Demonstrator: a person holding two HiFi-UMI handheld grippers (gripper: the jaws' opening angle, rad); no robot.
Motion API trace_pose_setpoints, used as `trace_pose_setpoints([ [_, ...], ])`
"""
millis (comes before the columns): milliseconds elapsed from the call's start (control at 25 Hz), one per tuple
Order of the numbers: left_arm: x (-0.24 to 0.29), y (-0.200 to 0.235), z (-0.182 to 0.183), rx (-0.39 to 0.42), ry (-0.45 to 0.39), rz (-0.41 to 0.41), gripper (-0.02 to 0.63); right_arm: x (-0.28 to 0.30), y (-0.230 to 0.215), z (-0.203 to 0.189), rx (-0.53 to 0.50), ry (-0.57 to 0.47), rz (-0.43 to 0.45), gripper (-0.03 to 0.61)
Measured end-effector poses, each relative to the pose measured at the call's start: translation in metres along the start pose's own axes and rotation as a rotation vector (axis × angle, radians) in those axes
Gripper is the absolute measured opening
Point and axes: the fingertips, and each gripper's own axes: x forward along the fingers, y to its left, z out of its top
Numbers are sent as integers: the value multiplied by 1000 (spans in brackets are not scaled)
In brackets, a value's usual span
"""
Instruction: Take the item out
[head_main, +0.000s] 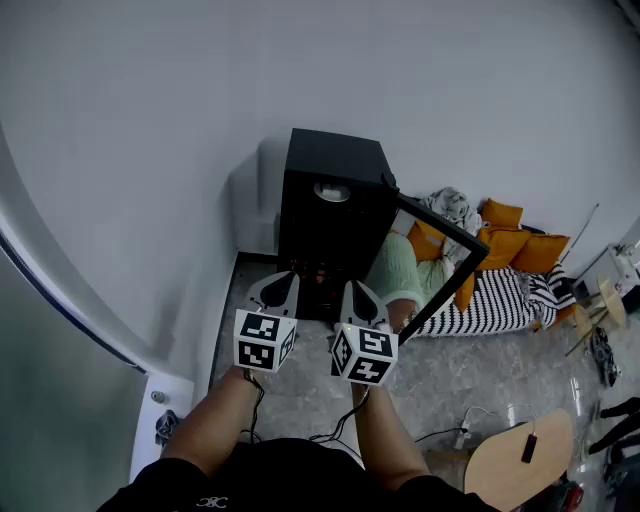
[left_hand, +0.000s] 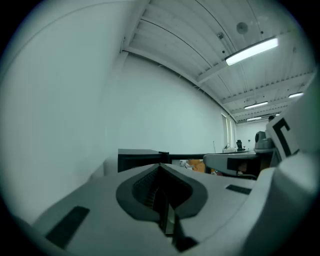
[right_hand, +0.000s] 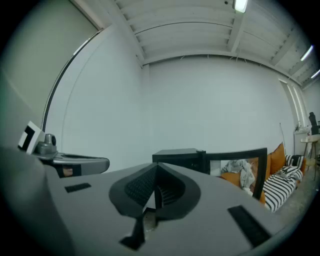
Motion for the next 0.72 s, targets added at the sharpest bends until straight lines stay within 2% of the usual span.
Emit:
trace_pose_setpoints([
  [120,-4,5,-1,-1,-1,4,0,-1,6,-4,5,6,-3,3],
  [280,-8,11,-2,-6,8,6,0,-1,13,-5,62,-5,12,3],
  [720,-26,32,-12,-50,10,-12,0,-3,37,-17,49,27,-42,3],
])
